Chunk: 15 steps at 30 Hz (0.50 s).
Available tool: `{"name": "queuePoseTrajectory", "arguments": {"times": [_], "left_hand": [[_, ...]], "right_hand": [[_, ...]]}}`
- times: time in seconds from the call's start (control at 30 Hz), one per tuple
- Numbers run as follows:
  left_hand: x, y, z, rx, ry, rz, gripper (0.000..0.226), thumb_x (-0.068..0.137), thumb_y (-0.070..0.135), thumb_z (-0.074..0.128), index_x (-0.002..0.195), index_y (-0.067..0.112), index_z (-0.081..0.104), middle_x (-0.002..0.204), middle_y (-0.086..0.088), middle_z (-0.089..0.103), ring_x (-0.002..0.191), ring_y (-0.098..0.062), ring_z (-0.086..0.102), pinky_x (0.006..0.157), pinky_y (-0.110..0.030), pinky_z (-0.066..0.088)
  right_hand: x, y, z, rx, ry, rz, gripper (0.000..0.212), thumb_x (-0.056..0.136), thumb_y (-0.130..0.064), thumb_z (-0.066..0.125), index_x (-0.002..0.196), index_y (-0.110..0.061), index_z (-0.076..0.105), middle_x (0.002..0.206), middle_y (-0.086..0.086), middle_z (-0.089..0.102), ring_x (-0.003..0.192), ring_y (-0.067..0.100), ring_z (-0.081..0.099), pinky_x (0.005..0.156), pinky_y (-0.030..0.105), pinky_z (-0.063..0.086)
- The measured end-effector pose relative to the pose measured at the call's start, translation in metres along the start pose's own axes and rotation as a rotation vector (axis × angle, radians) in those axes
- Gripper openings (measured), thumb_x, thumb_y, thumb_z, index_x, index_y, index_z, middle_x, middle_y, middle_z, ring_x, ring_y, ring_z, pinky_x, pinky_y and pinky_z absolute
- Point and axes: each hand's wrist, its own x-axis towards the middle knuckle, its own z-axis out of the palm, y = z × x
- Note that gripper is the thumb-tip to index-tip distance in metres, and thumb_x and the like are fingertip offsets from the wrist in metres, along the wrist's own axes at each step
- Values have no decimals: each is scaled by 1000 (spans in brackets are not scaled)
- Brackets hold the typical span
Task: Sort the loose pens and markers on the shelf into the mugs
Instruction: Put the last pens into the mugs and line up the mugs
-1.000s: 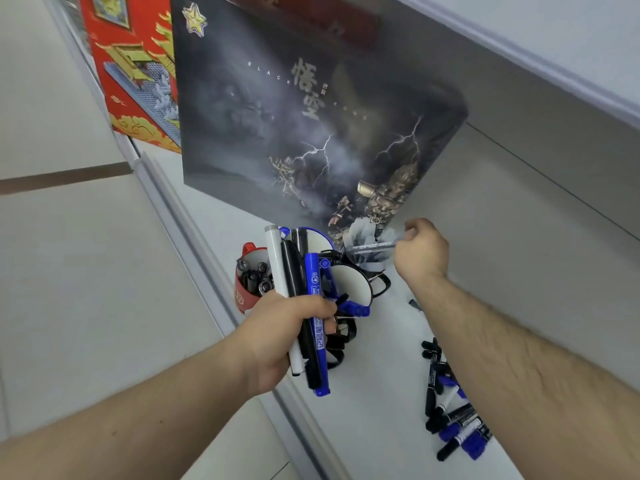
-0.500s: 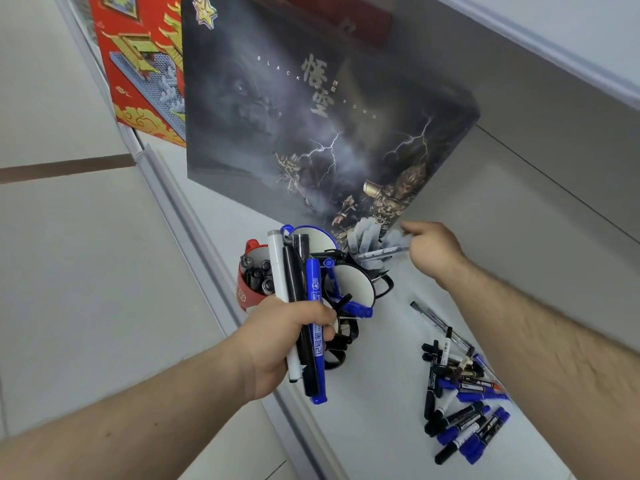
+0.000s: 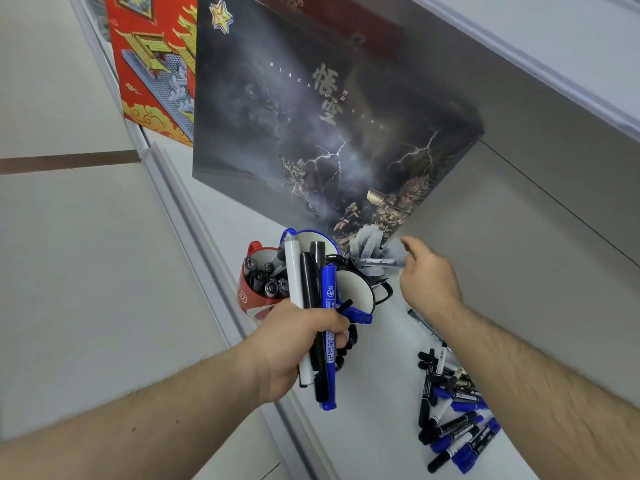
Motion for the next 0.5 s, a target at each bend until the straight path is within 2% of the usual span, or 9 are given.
{"name": "queuePoseTrajectory", "arguments": {"times": [0.07,0.17,0.27,0.33,0.4,0.43,0.5], "left_hand": [[0,1,1,-9,-4,-4,11,80,-3,64,77,6,58,63,-12,57,48,-16,54,47,-23,47],[1,3,-1,-16,-9,-7,12,74,0,68,76,7,59,63,-11,58,49,-16,55,48,-24,47],[2,4,-4,-12,-9,3,11,73,3,69,78,6,60,63,-10,60,50,-15,57,49,-24,47],[2,4,-4,-16,-7,0,15,66,6,70,77,7,61,63,-9,61,50,-14,58,49,-23,48],[2,4,-5,-18,-11,-4,16,63,8,70,76,7,61,62,-8,61,50,-14,58,49,-23,48],[2,3,-5,-17,-15,-4,13,68,5,71,76,7,60,62,-8,62,49,-14,58,48,-23,47],[2,4,-5,-16,-15,-4,11,79,-2,66,75,7,60,61,-9,62,49,-14,58,48,-22,47]], "right_hand": [[6,1,1,47,-8,42,50,94,-2,42,141,-19,48,119,13,64,100,32,63,85,38,54],[19,-2,7,144,-47,84,54,94,3,42,145,-14,42,135,11,58,123,28,56,97,32,49],[26,-3,23,92,-184,107,72,90,3,42,152,-30,28,143,10,52,127,28,53,102,39,49],[33,-1,31,87,-226,120,76,90,-1,43,154,-36,19,146,9,49,129,29,51,106,40,46],[38,-1,27,159,-215,125,73,93,-1,44,155,-32,20,140,-4,51,125,20,53,105,33,44],[38,-2,22,196,-169,125,68,94,-3,46,154,-29,25,131,-11,52,118,15,55,99,29,47],[37,-1,10,229,9,123,54,92,-8,52,143,-26,43,113,-12,57,101,15,60,85,30,53]]}}
